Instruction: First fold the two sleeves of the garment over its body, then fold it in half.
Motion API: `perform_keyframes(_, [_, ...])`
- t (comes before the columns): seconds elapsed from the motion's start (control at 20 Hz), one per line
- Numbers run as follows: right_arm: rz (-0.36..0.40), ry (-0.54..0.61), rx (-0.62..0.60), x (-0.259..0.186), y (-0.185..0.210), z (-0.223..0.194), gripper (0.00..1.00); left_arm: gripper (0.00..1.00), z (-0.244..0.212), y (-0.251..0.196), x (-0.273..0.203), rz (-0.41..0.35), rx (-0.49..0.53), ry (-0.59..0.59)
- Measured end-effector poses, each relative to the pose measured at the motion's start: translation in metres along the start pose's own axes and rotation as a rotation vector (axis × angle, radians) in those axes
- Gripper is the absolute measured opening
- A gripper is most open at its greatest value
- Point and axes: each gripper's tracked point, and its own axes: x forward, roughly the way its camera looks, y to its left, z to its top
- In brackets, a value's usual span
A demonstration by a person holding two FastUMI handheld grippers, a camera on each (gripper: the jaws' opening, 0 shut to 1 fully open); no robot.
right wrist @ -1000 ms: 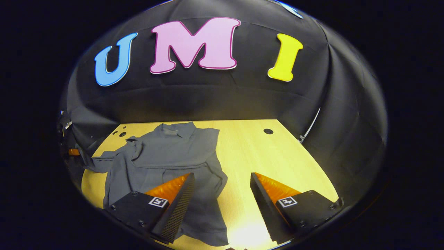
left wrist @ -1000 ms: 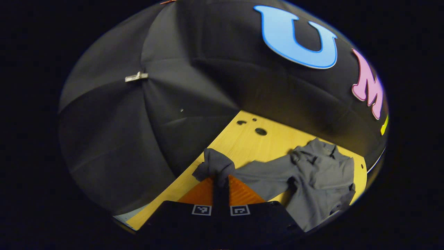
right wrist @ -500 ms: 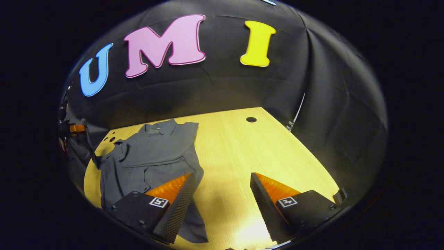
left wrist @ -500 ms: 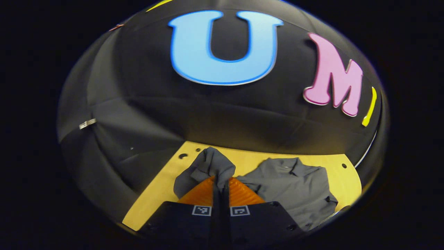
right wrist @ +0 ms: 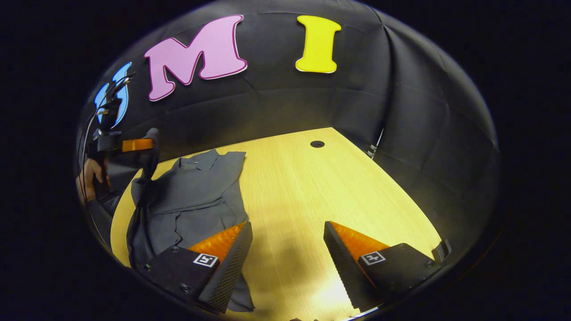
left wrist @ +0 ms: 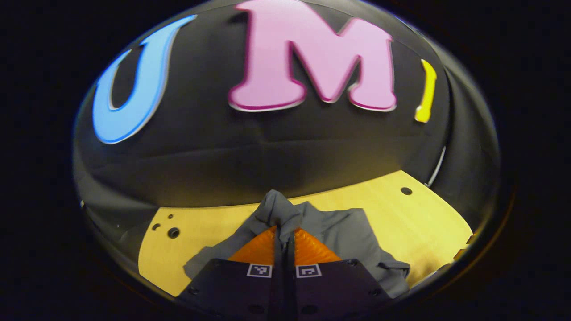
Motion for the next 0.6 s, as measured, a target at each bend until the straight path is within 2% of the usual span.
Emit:
perform_keyframes(0.25, [0.01,0.035,-0.013,0.002,-0.009,-0.01,1.0,0.05,-0.012,-0.08,0.036,-0.095,0.011,0.042])
perform_keyframes(0.4, [0.019,0.05,-0.018,0.004,-0.012,-0.012,1.0,0.06,-0.021,-0.103,0.049,-0.113,0.019,0.069])
perform_keyframes(0.45, [0.023,0.053,-0.022,0.004,-0.013,-0.014,0.99,0.1,-0.026,-0.106,0.053,-0.112,0.028,0.08])
perform_keyframes(0.5, [0.029,0.058,-0.026,0.005,-0.013,-0.015,0.99,0.09,-0.029,-0.111,0.054,-0.117,0.033,0.093])
perform_keyframes(0.55, [0.034,0.063,-0.031,0.005,-0.014,-0.016,1.0,0.19,-0.032,-0.116,0.057,-0.123,0.031,0.094])
perform_keyframes(0.6, [0.04,0.066,-0.035,0.006,-0.014,-0.017,1.0,0.24,-0.03,-0.121,0.056,-0.134,0.023,0.086])
